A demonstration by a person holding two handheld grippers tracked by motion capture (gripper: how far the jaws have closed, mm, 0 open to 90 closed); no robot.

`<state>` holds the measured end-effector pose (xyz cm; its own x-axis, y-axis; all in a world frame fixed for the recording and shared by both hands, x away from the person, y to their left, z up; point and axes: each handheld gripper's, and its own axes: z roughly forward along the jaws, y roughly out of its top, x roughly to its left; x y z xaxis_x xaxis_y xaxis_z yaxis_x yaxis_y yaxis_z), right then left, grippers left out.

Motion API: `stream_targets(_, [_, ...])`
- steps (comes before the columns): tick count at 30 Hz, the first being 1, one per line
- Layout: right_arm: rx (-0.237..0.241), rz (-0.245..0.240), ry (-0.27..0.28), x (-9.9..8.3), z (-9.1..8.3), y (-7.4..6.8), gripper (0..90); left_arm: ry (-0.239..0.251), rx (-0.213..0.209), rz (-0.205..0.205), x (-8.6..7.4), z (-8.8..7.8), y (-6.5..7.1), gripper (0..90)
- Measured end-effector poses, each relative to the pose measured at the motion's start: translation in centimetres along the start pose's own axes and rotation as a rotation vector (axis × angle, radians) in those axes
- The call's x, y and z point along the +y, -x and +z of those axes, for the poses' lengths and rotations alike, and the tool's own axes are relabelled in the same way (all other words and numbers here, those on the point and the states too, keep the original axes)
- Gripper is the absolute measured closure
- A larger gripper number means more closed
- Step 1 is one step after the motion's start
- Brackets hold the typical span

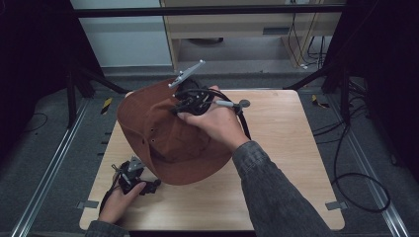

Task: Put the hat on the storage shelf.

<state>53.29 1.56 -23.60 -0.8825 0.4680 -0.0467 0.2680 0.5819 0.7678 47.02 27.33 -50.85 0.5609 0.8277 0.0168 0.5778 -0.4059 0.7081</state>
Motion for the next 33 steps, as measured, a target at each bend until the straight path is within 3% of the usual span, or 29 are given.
stream_targets(14, [-0.008,-0.002,0.006,0.1,0.17,-0.11,69.8,0.0,0.0,0.0,0.0,0.0,0.0,0.0])
stream_targets(33, [-0.024,0.004,0.027,-0.02,-0.57,-0.54,46.4,0.0,0.0,-0.001,0.0,0.0,0.0,0.0])
